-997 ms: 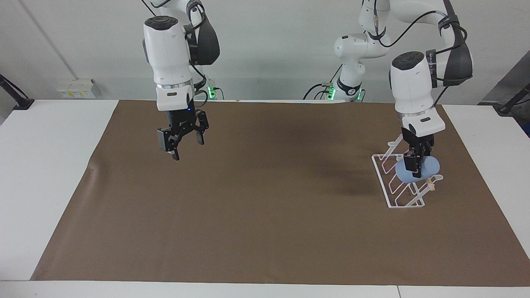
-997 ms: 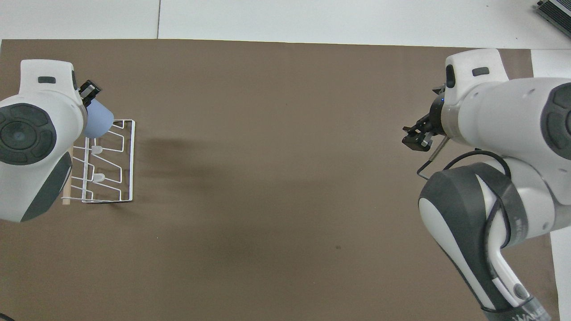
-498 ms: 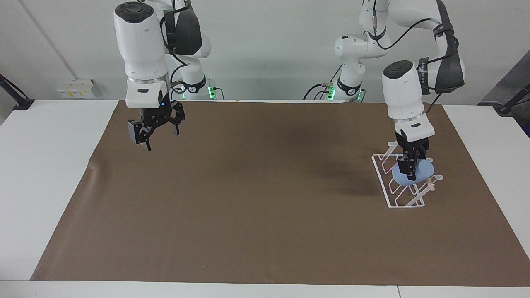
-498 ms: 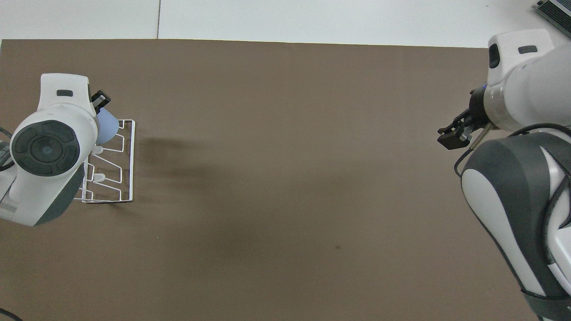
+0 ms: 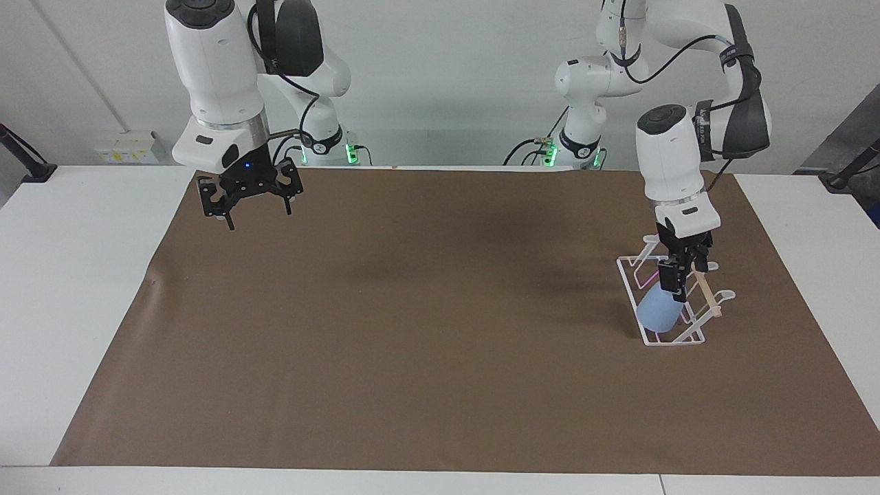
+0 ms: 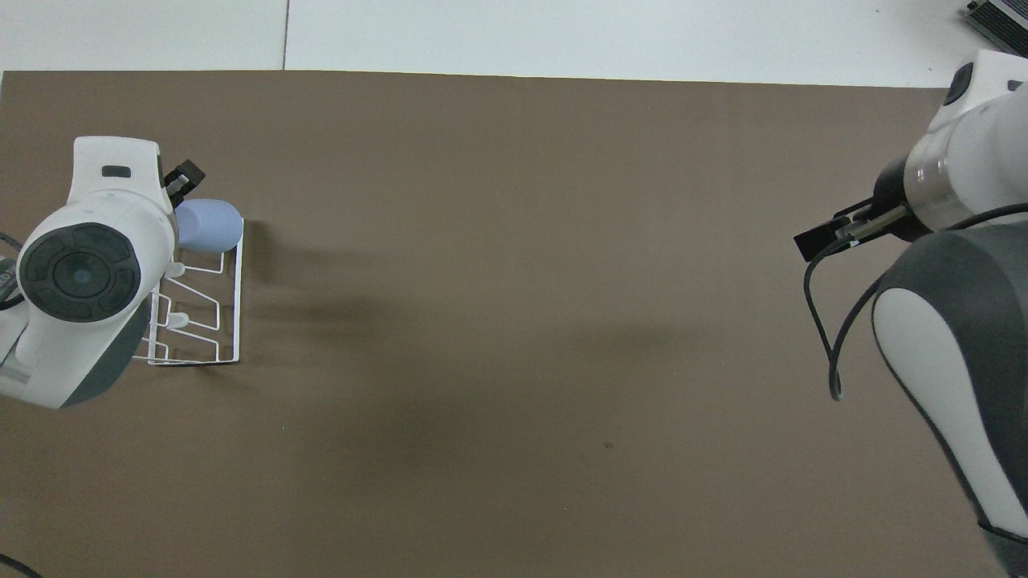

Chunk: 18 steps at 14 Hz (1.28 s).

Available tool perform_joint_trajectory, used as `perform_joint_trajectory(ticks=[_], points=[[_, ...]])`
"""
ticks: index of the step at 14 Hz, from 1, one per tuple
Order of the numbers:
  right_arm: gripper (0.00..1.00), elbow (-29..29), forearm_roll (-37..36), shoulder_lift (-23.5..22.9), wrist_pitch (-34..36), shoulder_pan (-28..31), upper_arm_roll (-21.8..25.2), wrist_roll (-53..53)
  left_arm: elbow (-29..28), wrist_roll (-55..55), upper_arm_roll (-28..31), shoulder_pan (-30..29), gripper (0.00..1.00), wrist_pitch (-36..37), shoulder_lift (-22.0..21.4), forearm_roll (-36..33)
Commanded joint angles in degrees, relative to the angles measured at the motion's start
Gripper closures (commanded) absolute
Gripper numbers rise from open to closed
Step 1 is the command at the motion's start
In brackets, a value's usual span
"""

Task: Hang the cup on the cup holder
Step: 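Lower the cup onto the rack peg with the left gripper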

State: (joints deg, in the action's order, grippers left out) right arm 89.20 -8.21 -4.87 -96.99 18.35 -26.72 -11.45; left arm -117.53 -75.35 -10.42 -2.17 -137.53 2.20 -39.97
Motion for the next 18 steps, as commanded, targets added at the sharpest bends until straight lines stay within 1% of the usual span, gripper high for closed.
perform_joint_trajectory(ticks=[1, 4, 6, 7, 9, 11, 15, 16, 17, 18], points=[[0.00, -0.44, 2.41, -0.23, 1.01, 0.37, 2.46, 5.46, 0.80, -0.24, -0.21, -0.12, 0.00, -0.64, -0.01, -1.43], [0.00, -0.08, 2.85, 0.21, 1.01, 0.37, 5.19, 7.57, 3.44, 1.96, -0.56, 0.06, 0.00, 0.42, 1.05, -0.99], [0.00, 0.70, 6.26, 0.47, 1.01, 0.37, 6.24, 10.38, 4.76, 4.67, -0.74, 0.15, 0.00, -0.02, 2.10, 0.85], [0.00, 2.19, 7.24, 1.26, 0.58, 0.28, 6.51, 12.04, 5.38, 6.52, -0.82, 0.23, 0.00, -0.19, 2.45, 3.38], [0.00, 5.01, 7.33, 2.75, -0.13, 0.20, 6.42, 14.51, 7.30, 11.78, -0.83, 0.58, 0.00, -0.02, 2.46, 11.19], [0.00, 5.81, 7.33, 3.20, -0.83, 0.11, 6.42, 14.70, 9.16, 18.11, -0.91, 0.59, 0.00, 1.20, 2.11, 18.84], [0.00, 5.81, 7.33, 3.20, -1.27, 0.20, 6.60, 14.79, 10.12, 33.21, -1.18, 0.06, 0.00, 7.87, 0.35, 24.05], [0.00, 5.81, 7.33, 3.20, -1.36, 0.28, 6.60, 14.61, 10.56, 37.78, -1.09, -0.20, 0.00, 10.59, -0.35, 26.06], [0.00, 5.81, 7.33, 3.20, -1.27, 0.37, 6.60, 14.61, 11.09, 43.48, -1.09, -0.21, 0.00, 13.22, -0.70, 29.48], [0.00, 5.81, 7.25, 3.20, -1.27, 0.46, 6.68, 14.61, 11.62, 49.11, -0.92, -0.21, 0.00, 16.21, -1.93, 31.95]])
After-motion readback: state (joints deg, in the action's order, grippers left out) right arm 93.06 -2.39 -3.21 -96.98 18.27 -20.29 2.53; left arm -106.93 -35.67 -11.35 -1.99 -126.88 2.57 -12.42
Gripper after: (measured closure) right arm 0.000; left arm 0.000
